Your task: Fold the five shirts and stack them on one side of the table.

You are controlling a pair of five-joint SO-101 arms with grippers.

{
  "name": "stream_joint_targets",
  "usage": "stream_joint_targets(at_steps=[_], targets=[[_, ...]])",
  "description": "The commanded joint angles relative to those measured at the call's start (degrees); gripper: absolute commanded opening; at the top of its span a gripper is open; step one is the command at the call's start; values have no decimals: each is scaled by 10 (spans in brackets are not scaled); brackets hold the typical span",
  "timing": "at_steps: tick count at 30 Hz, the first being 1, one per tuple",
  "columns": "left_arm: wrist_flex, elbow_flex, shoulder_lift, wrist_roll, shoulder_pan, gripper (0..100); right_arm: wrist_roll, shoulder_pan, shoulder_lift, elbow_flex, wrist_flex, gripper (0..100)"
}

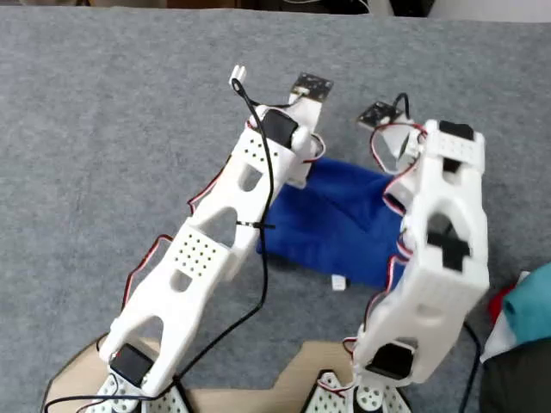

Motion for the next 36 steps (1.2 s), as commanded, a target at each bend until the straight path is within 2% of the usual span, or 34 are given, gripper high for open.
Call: stream_joint_targets(at_steps=[1,7,14,18,21,24,29,34,36], targets=[[10,-21,-35,-19,-5,20,-7,14,43,-153,53,5],[10,-23,-35,-19,-9,20,-6,13,75,-307,165,5],[10,-26,-36,-18,-24,20,-6,11,74,-401,309,5],[11,-20,-62,-25,-19,20,-25,18,76,-396,313,5],[11,10,-97,-28,18,20,-37,20,74,-361,312,9],[12,73,-151,-27,51,20,-72,21,73,-329,312,9],[11,263,-262,-25,69,20,-73,17,25,-260,298,6],[4,455,-356,-25,67,20,-70,15,-7,-171,205,6],[-26,523,-371,-25,66,20,-72,14,6,-134,156,6]])
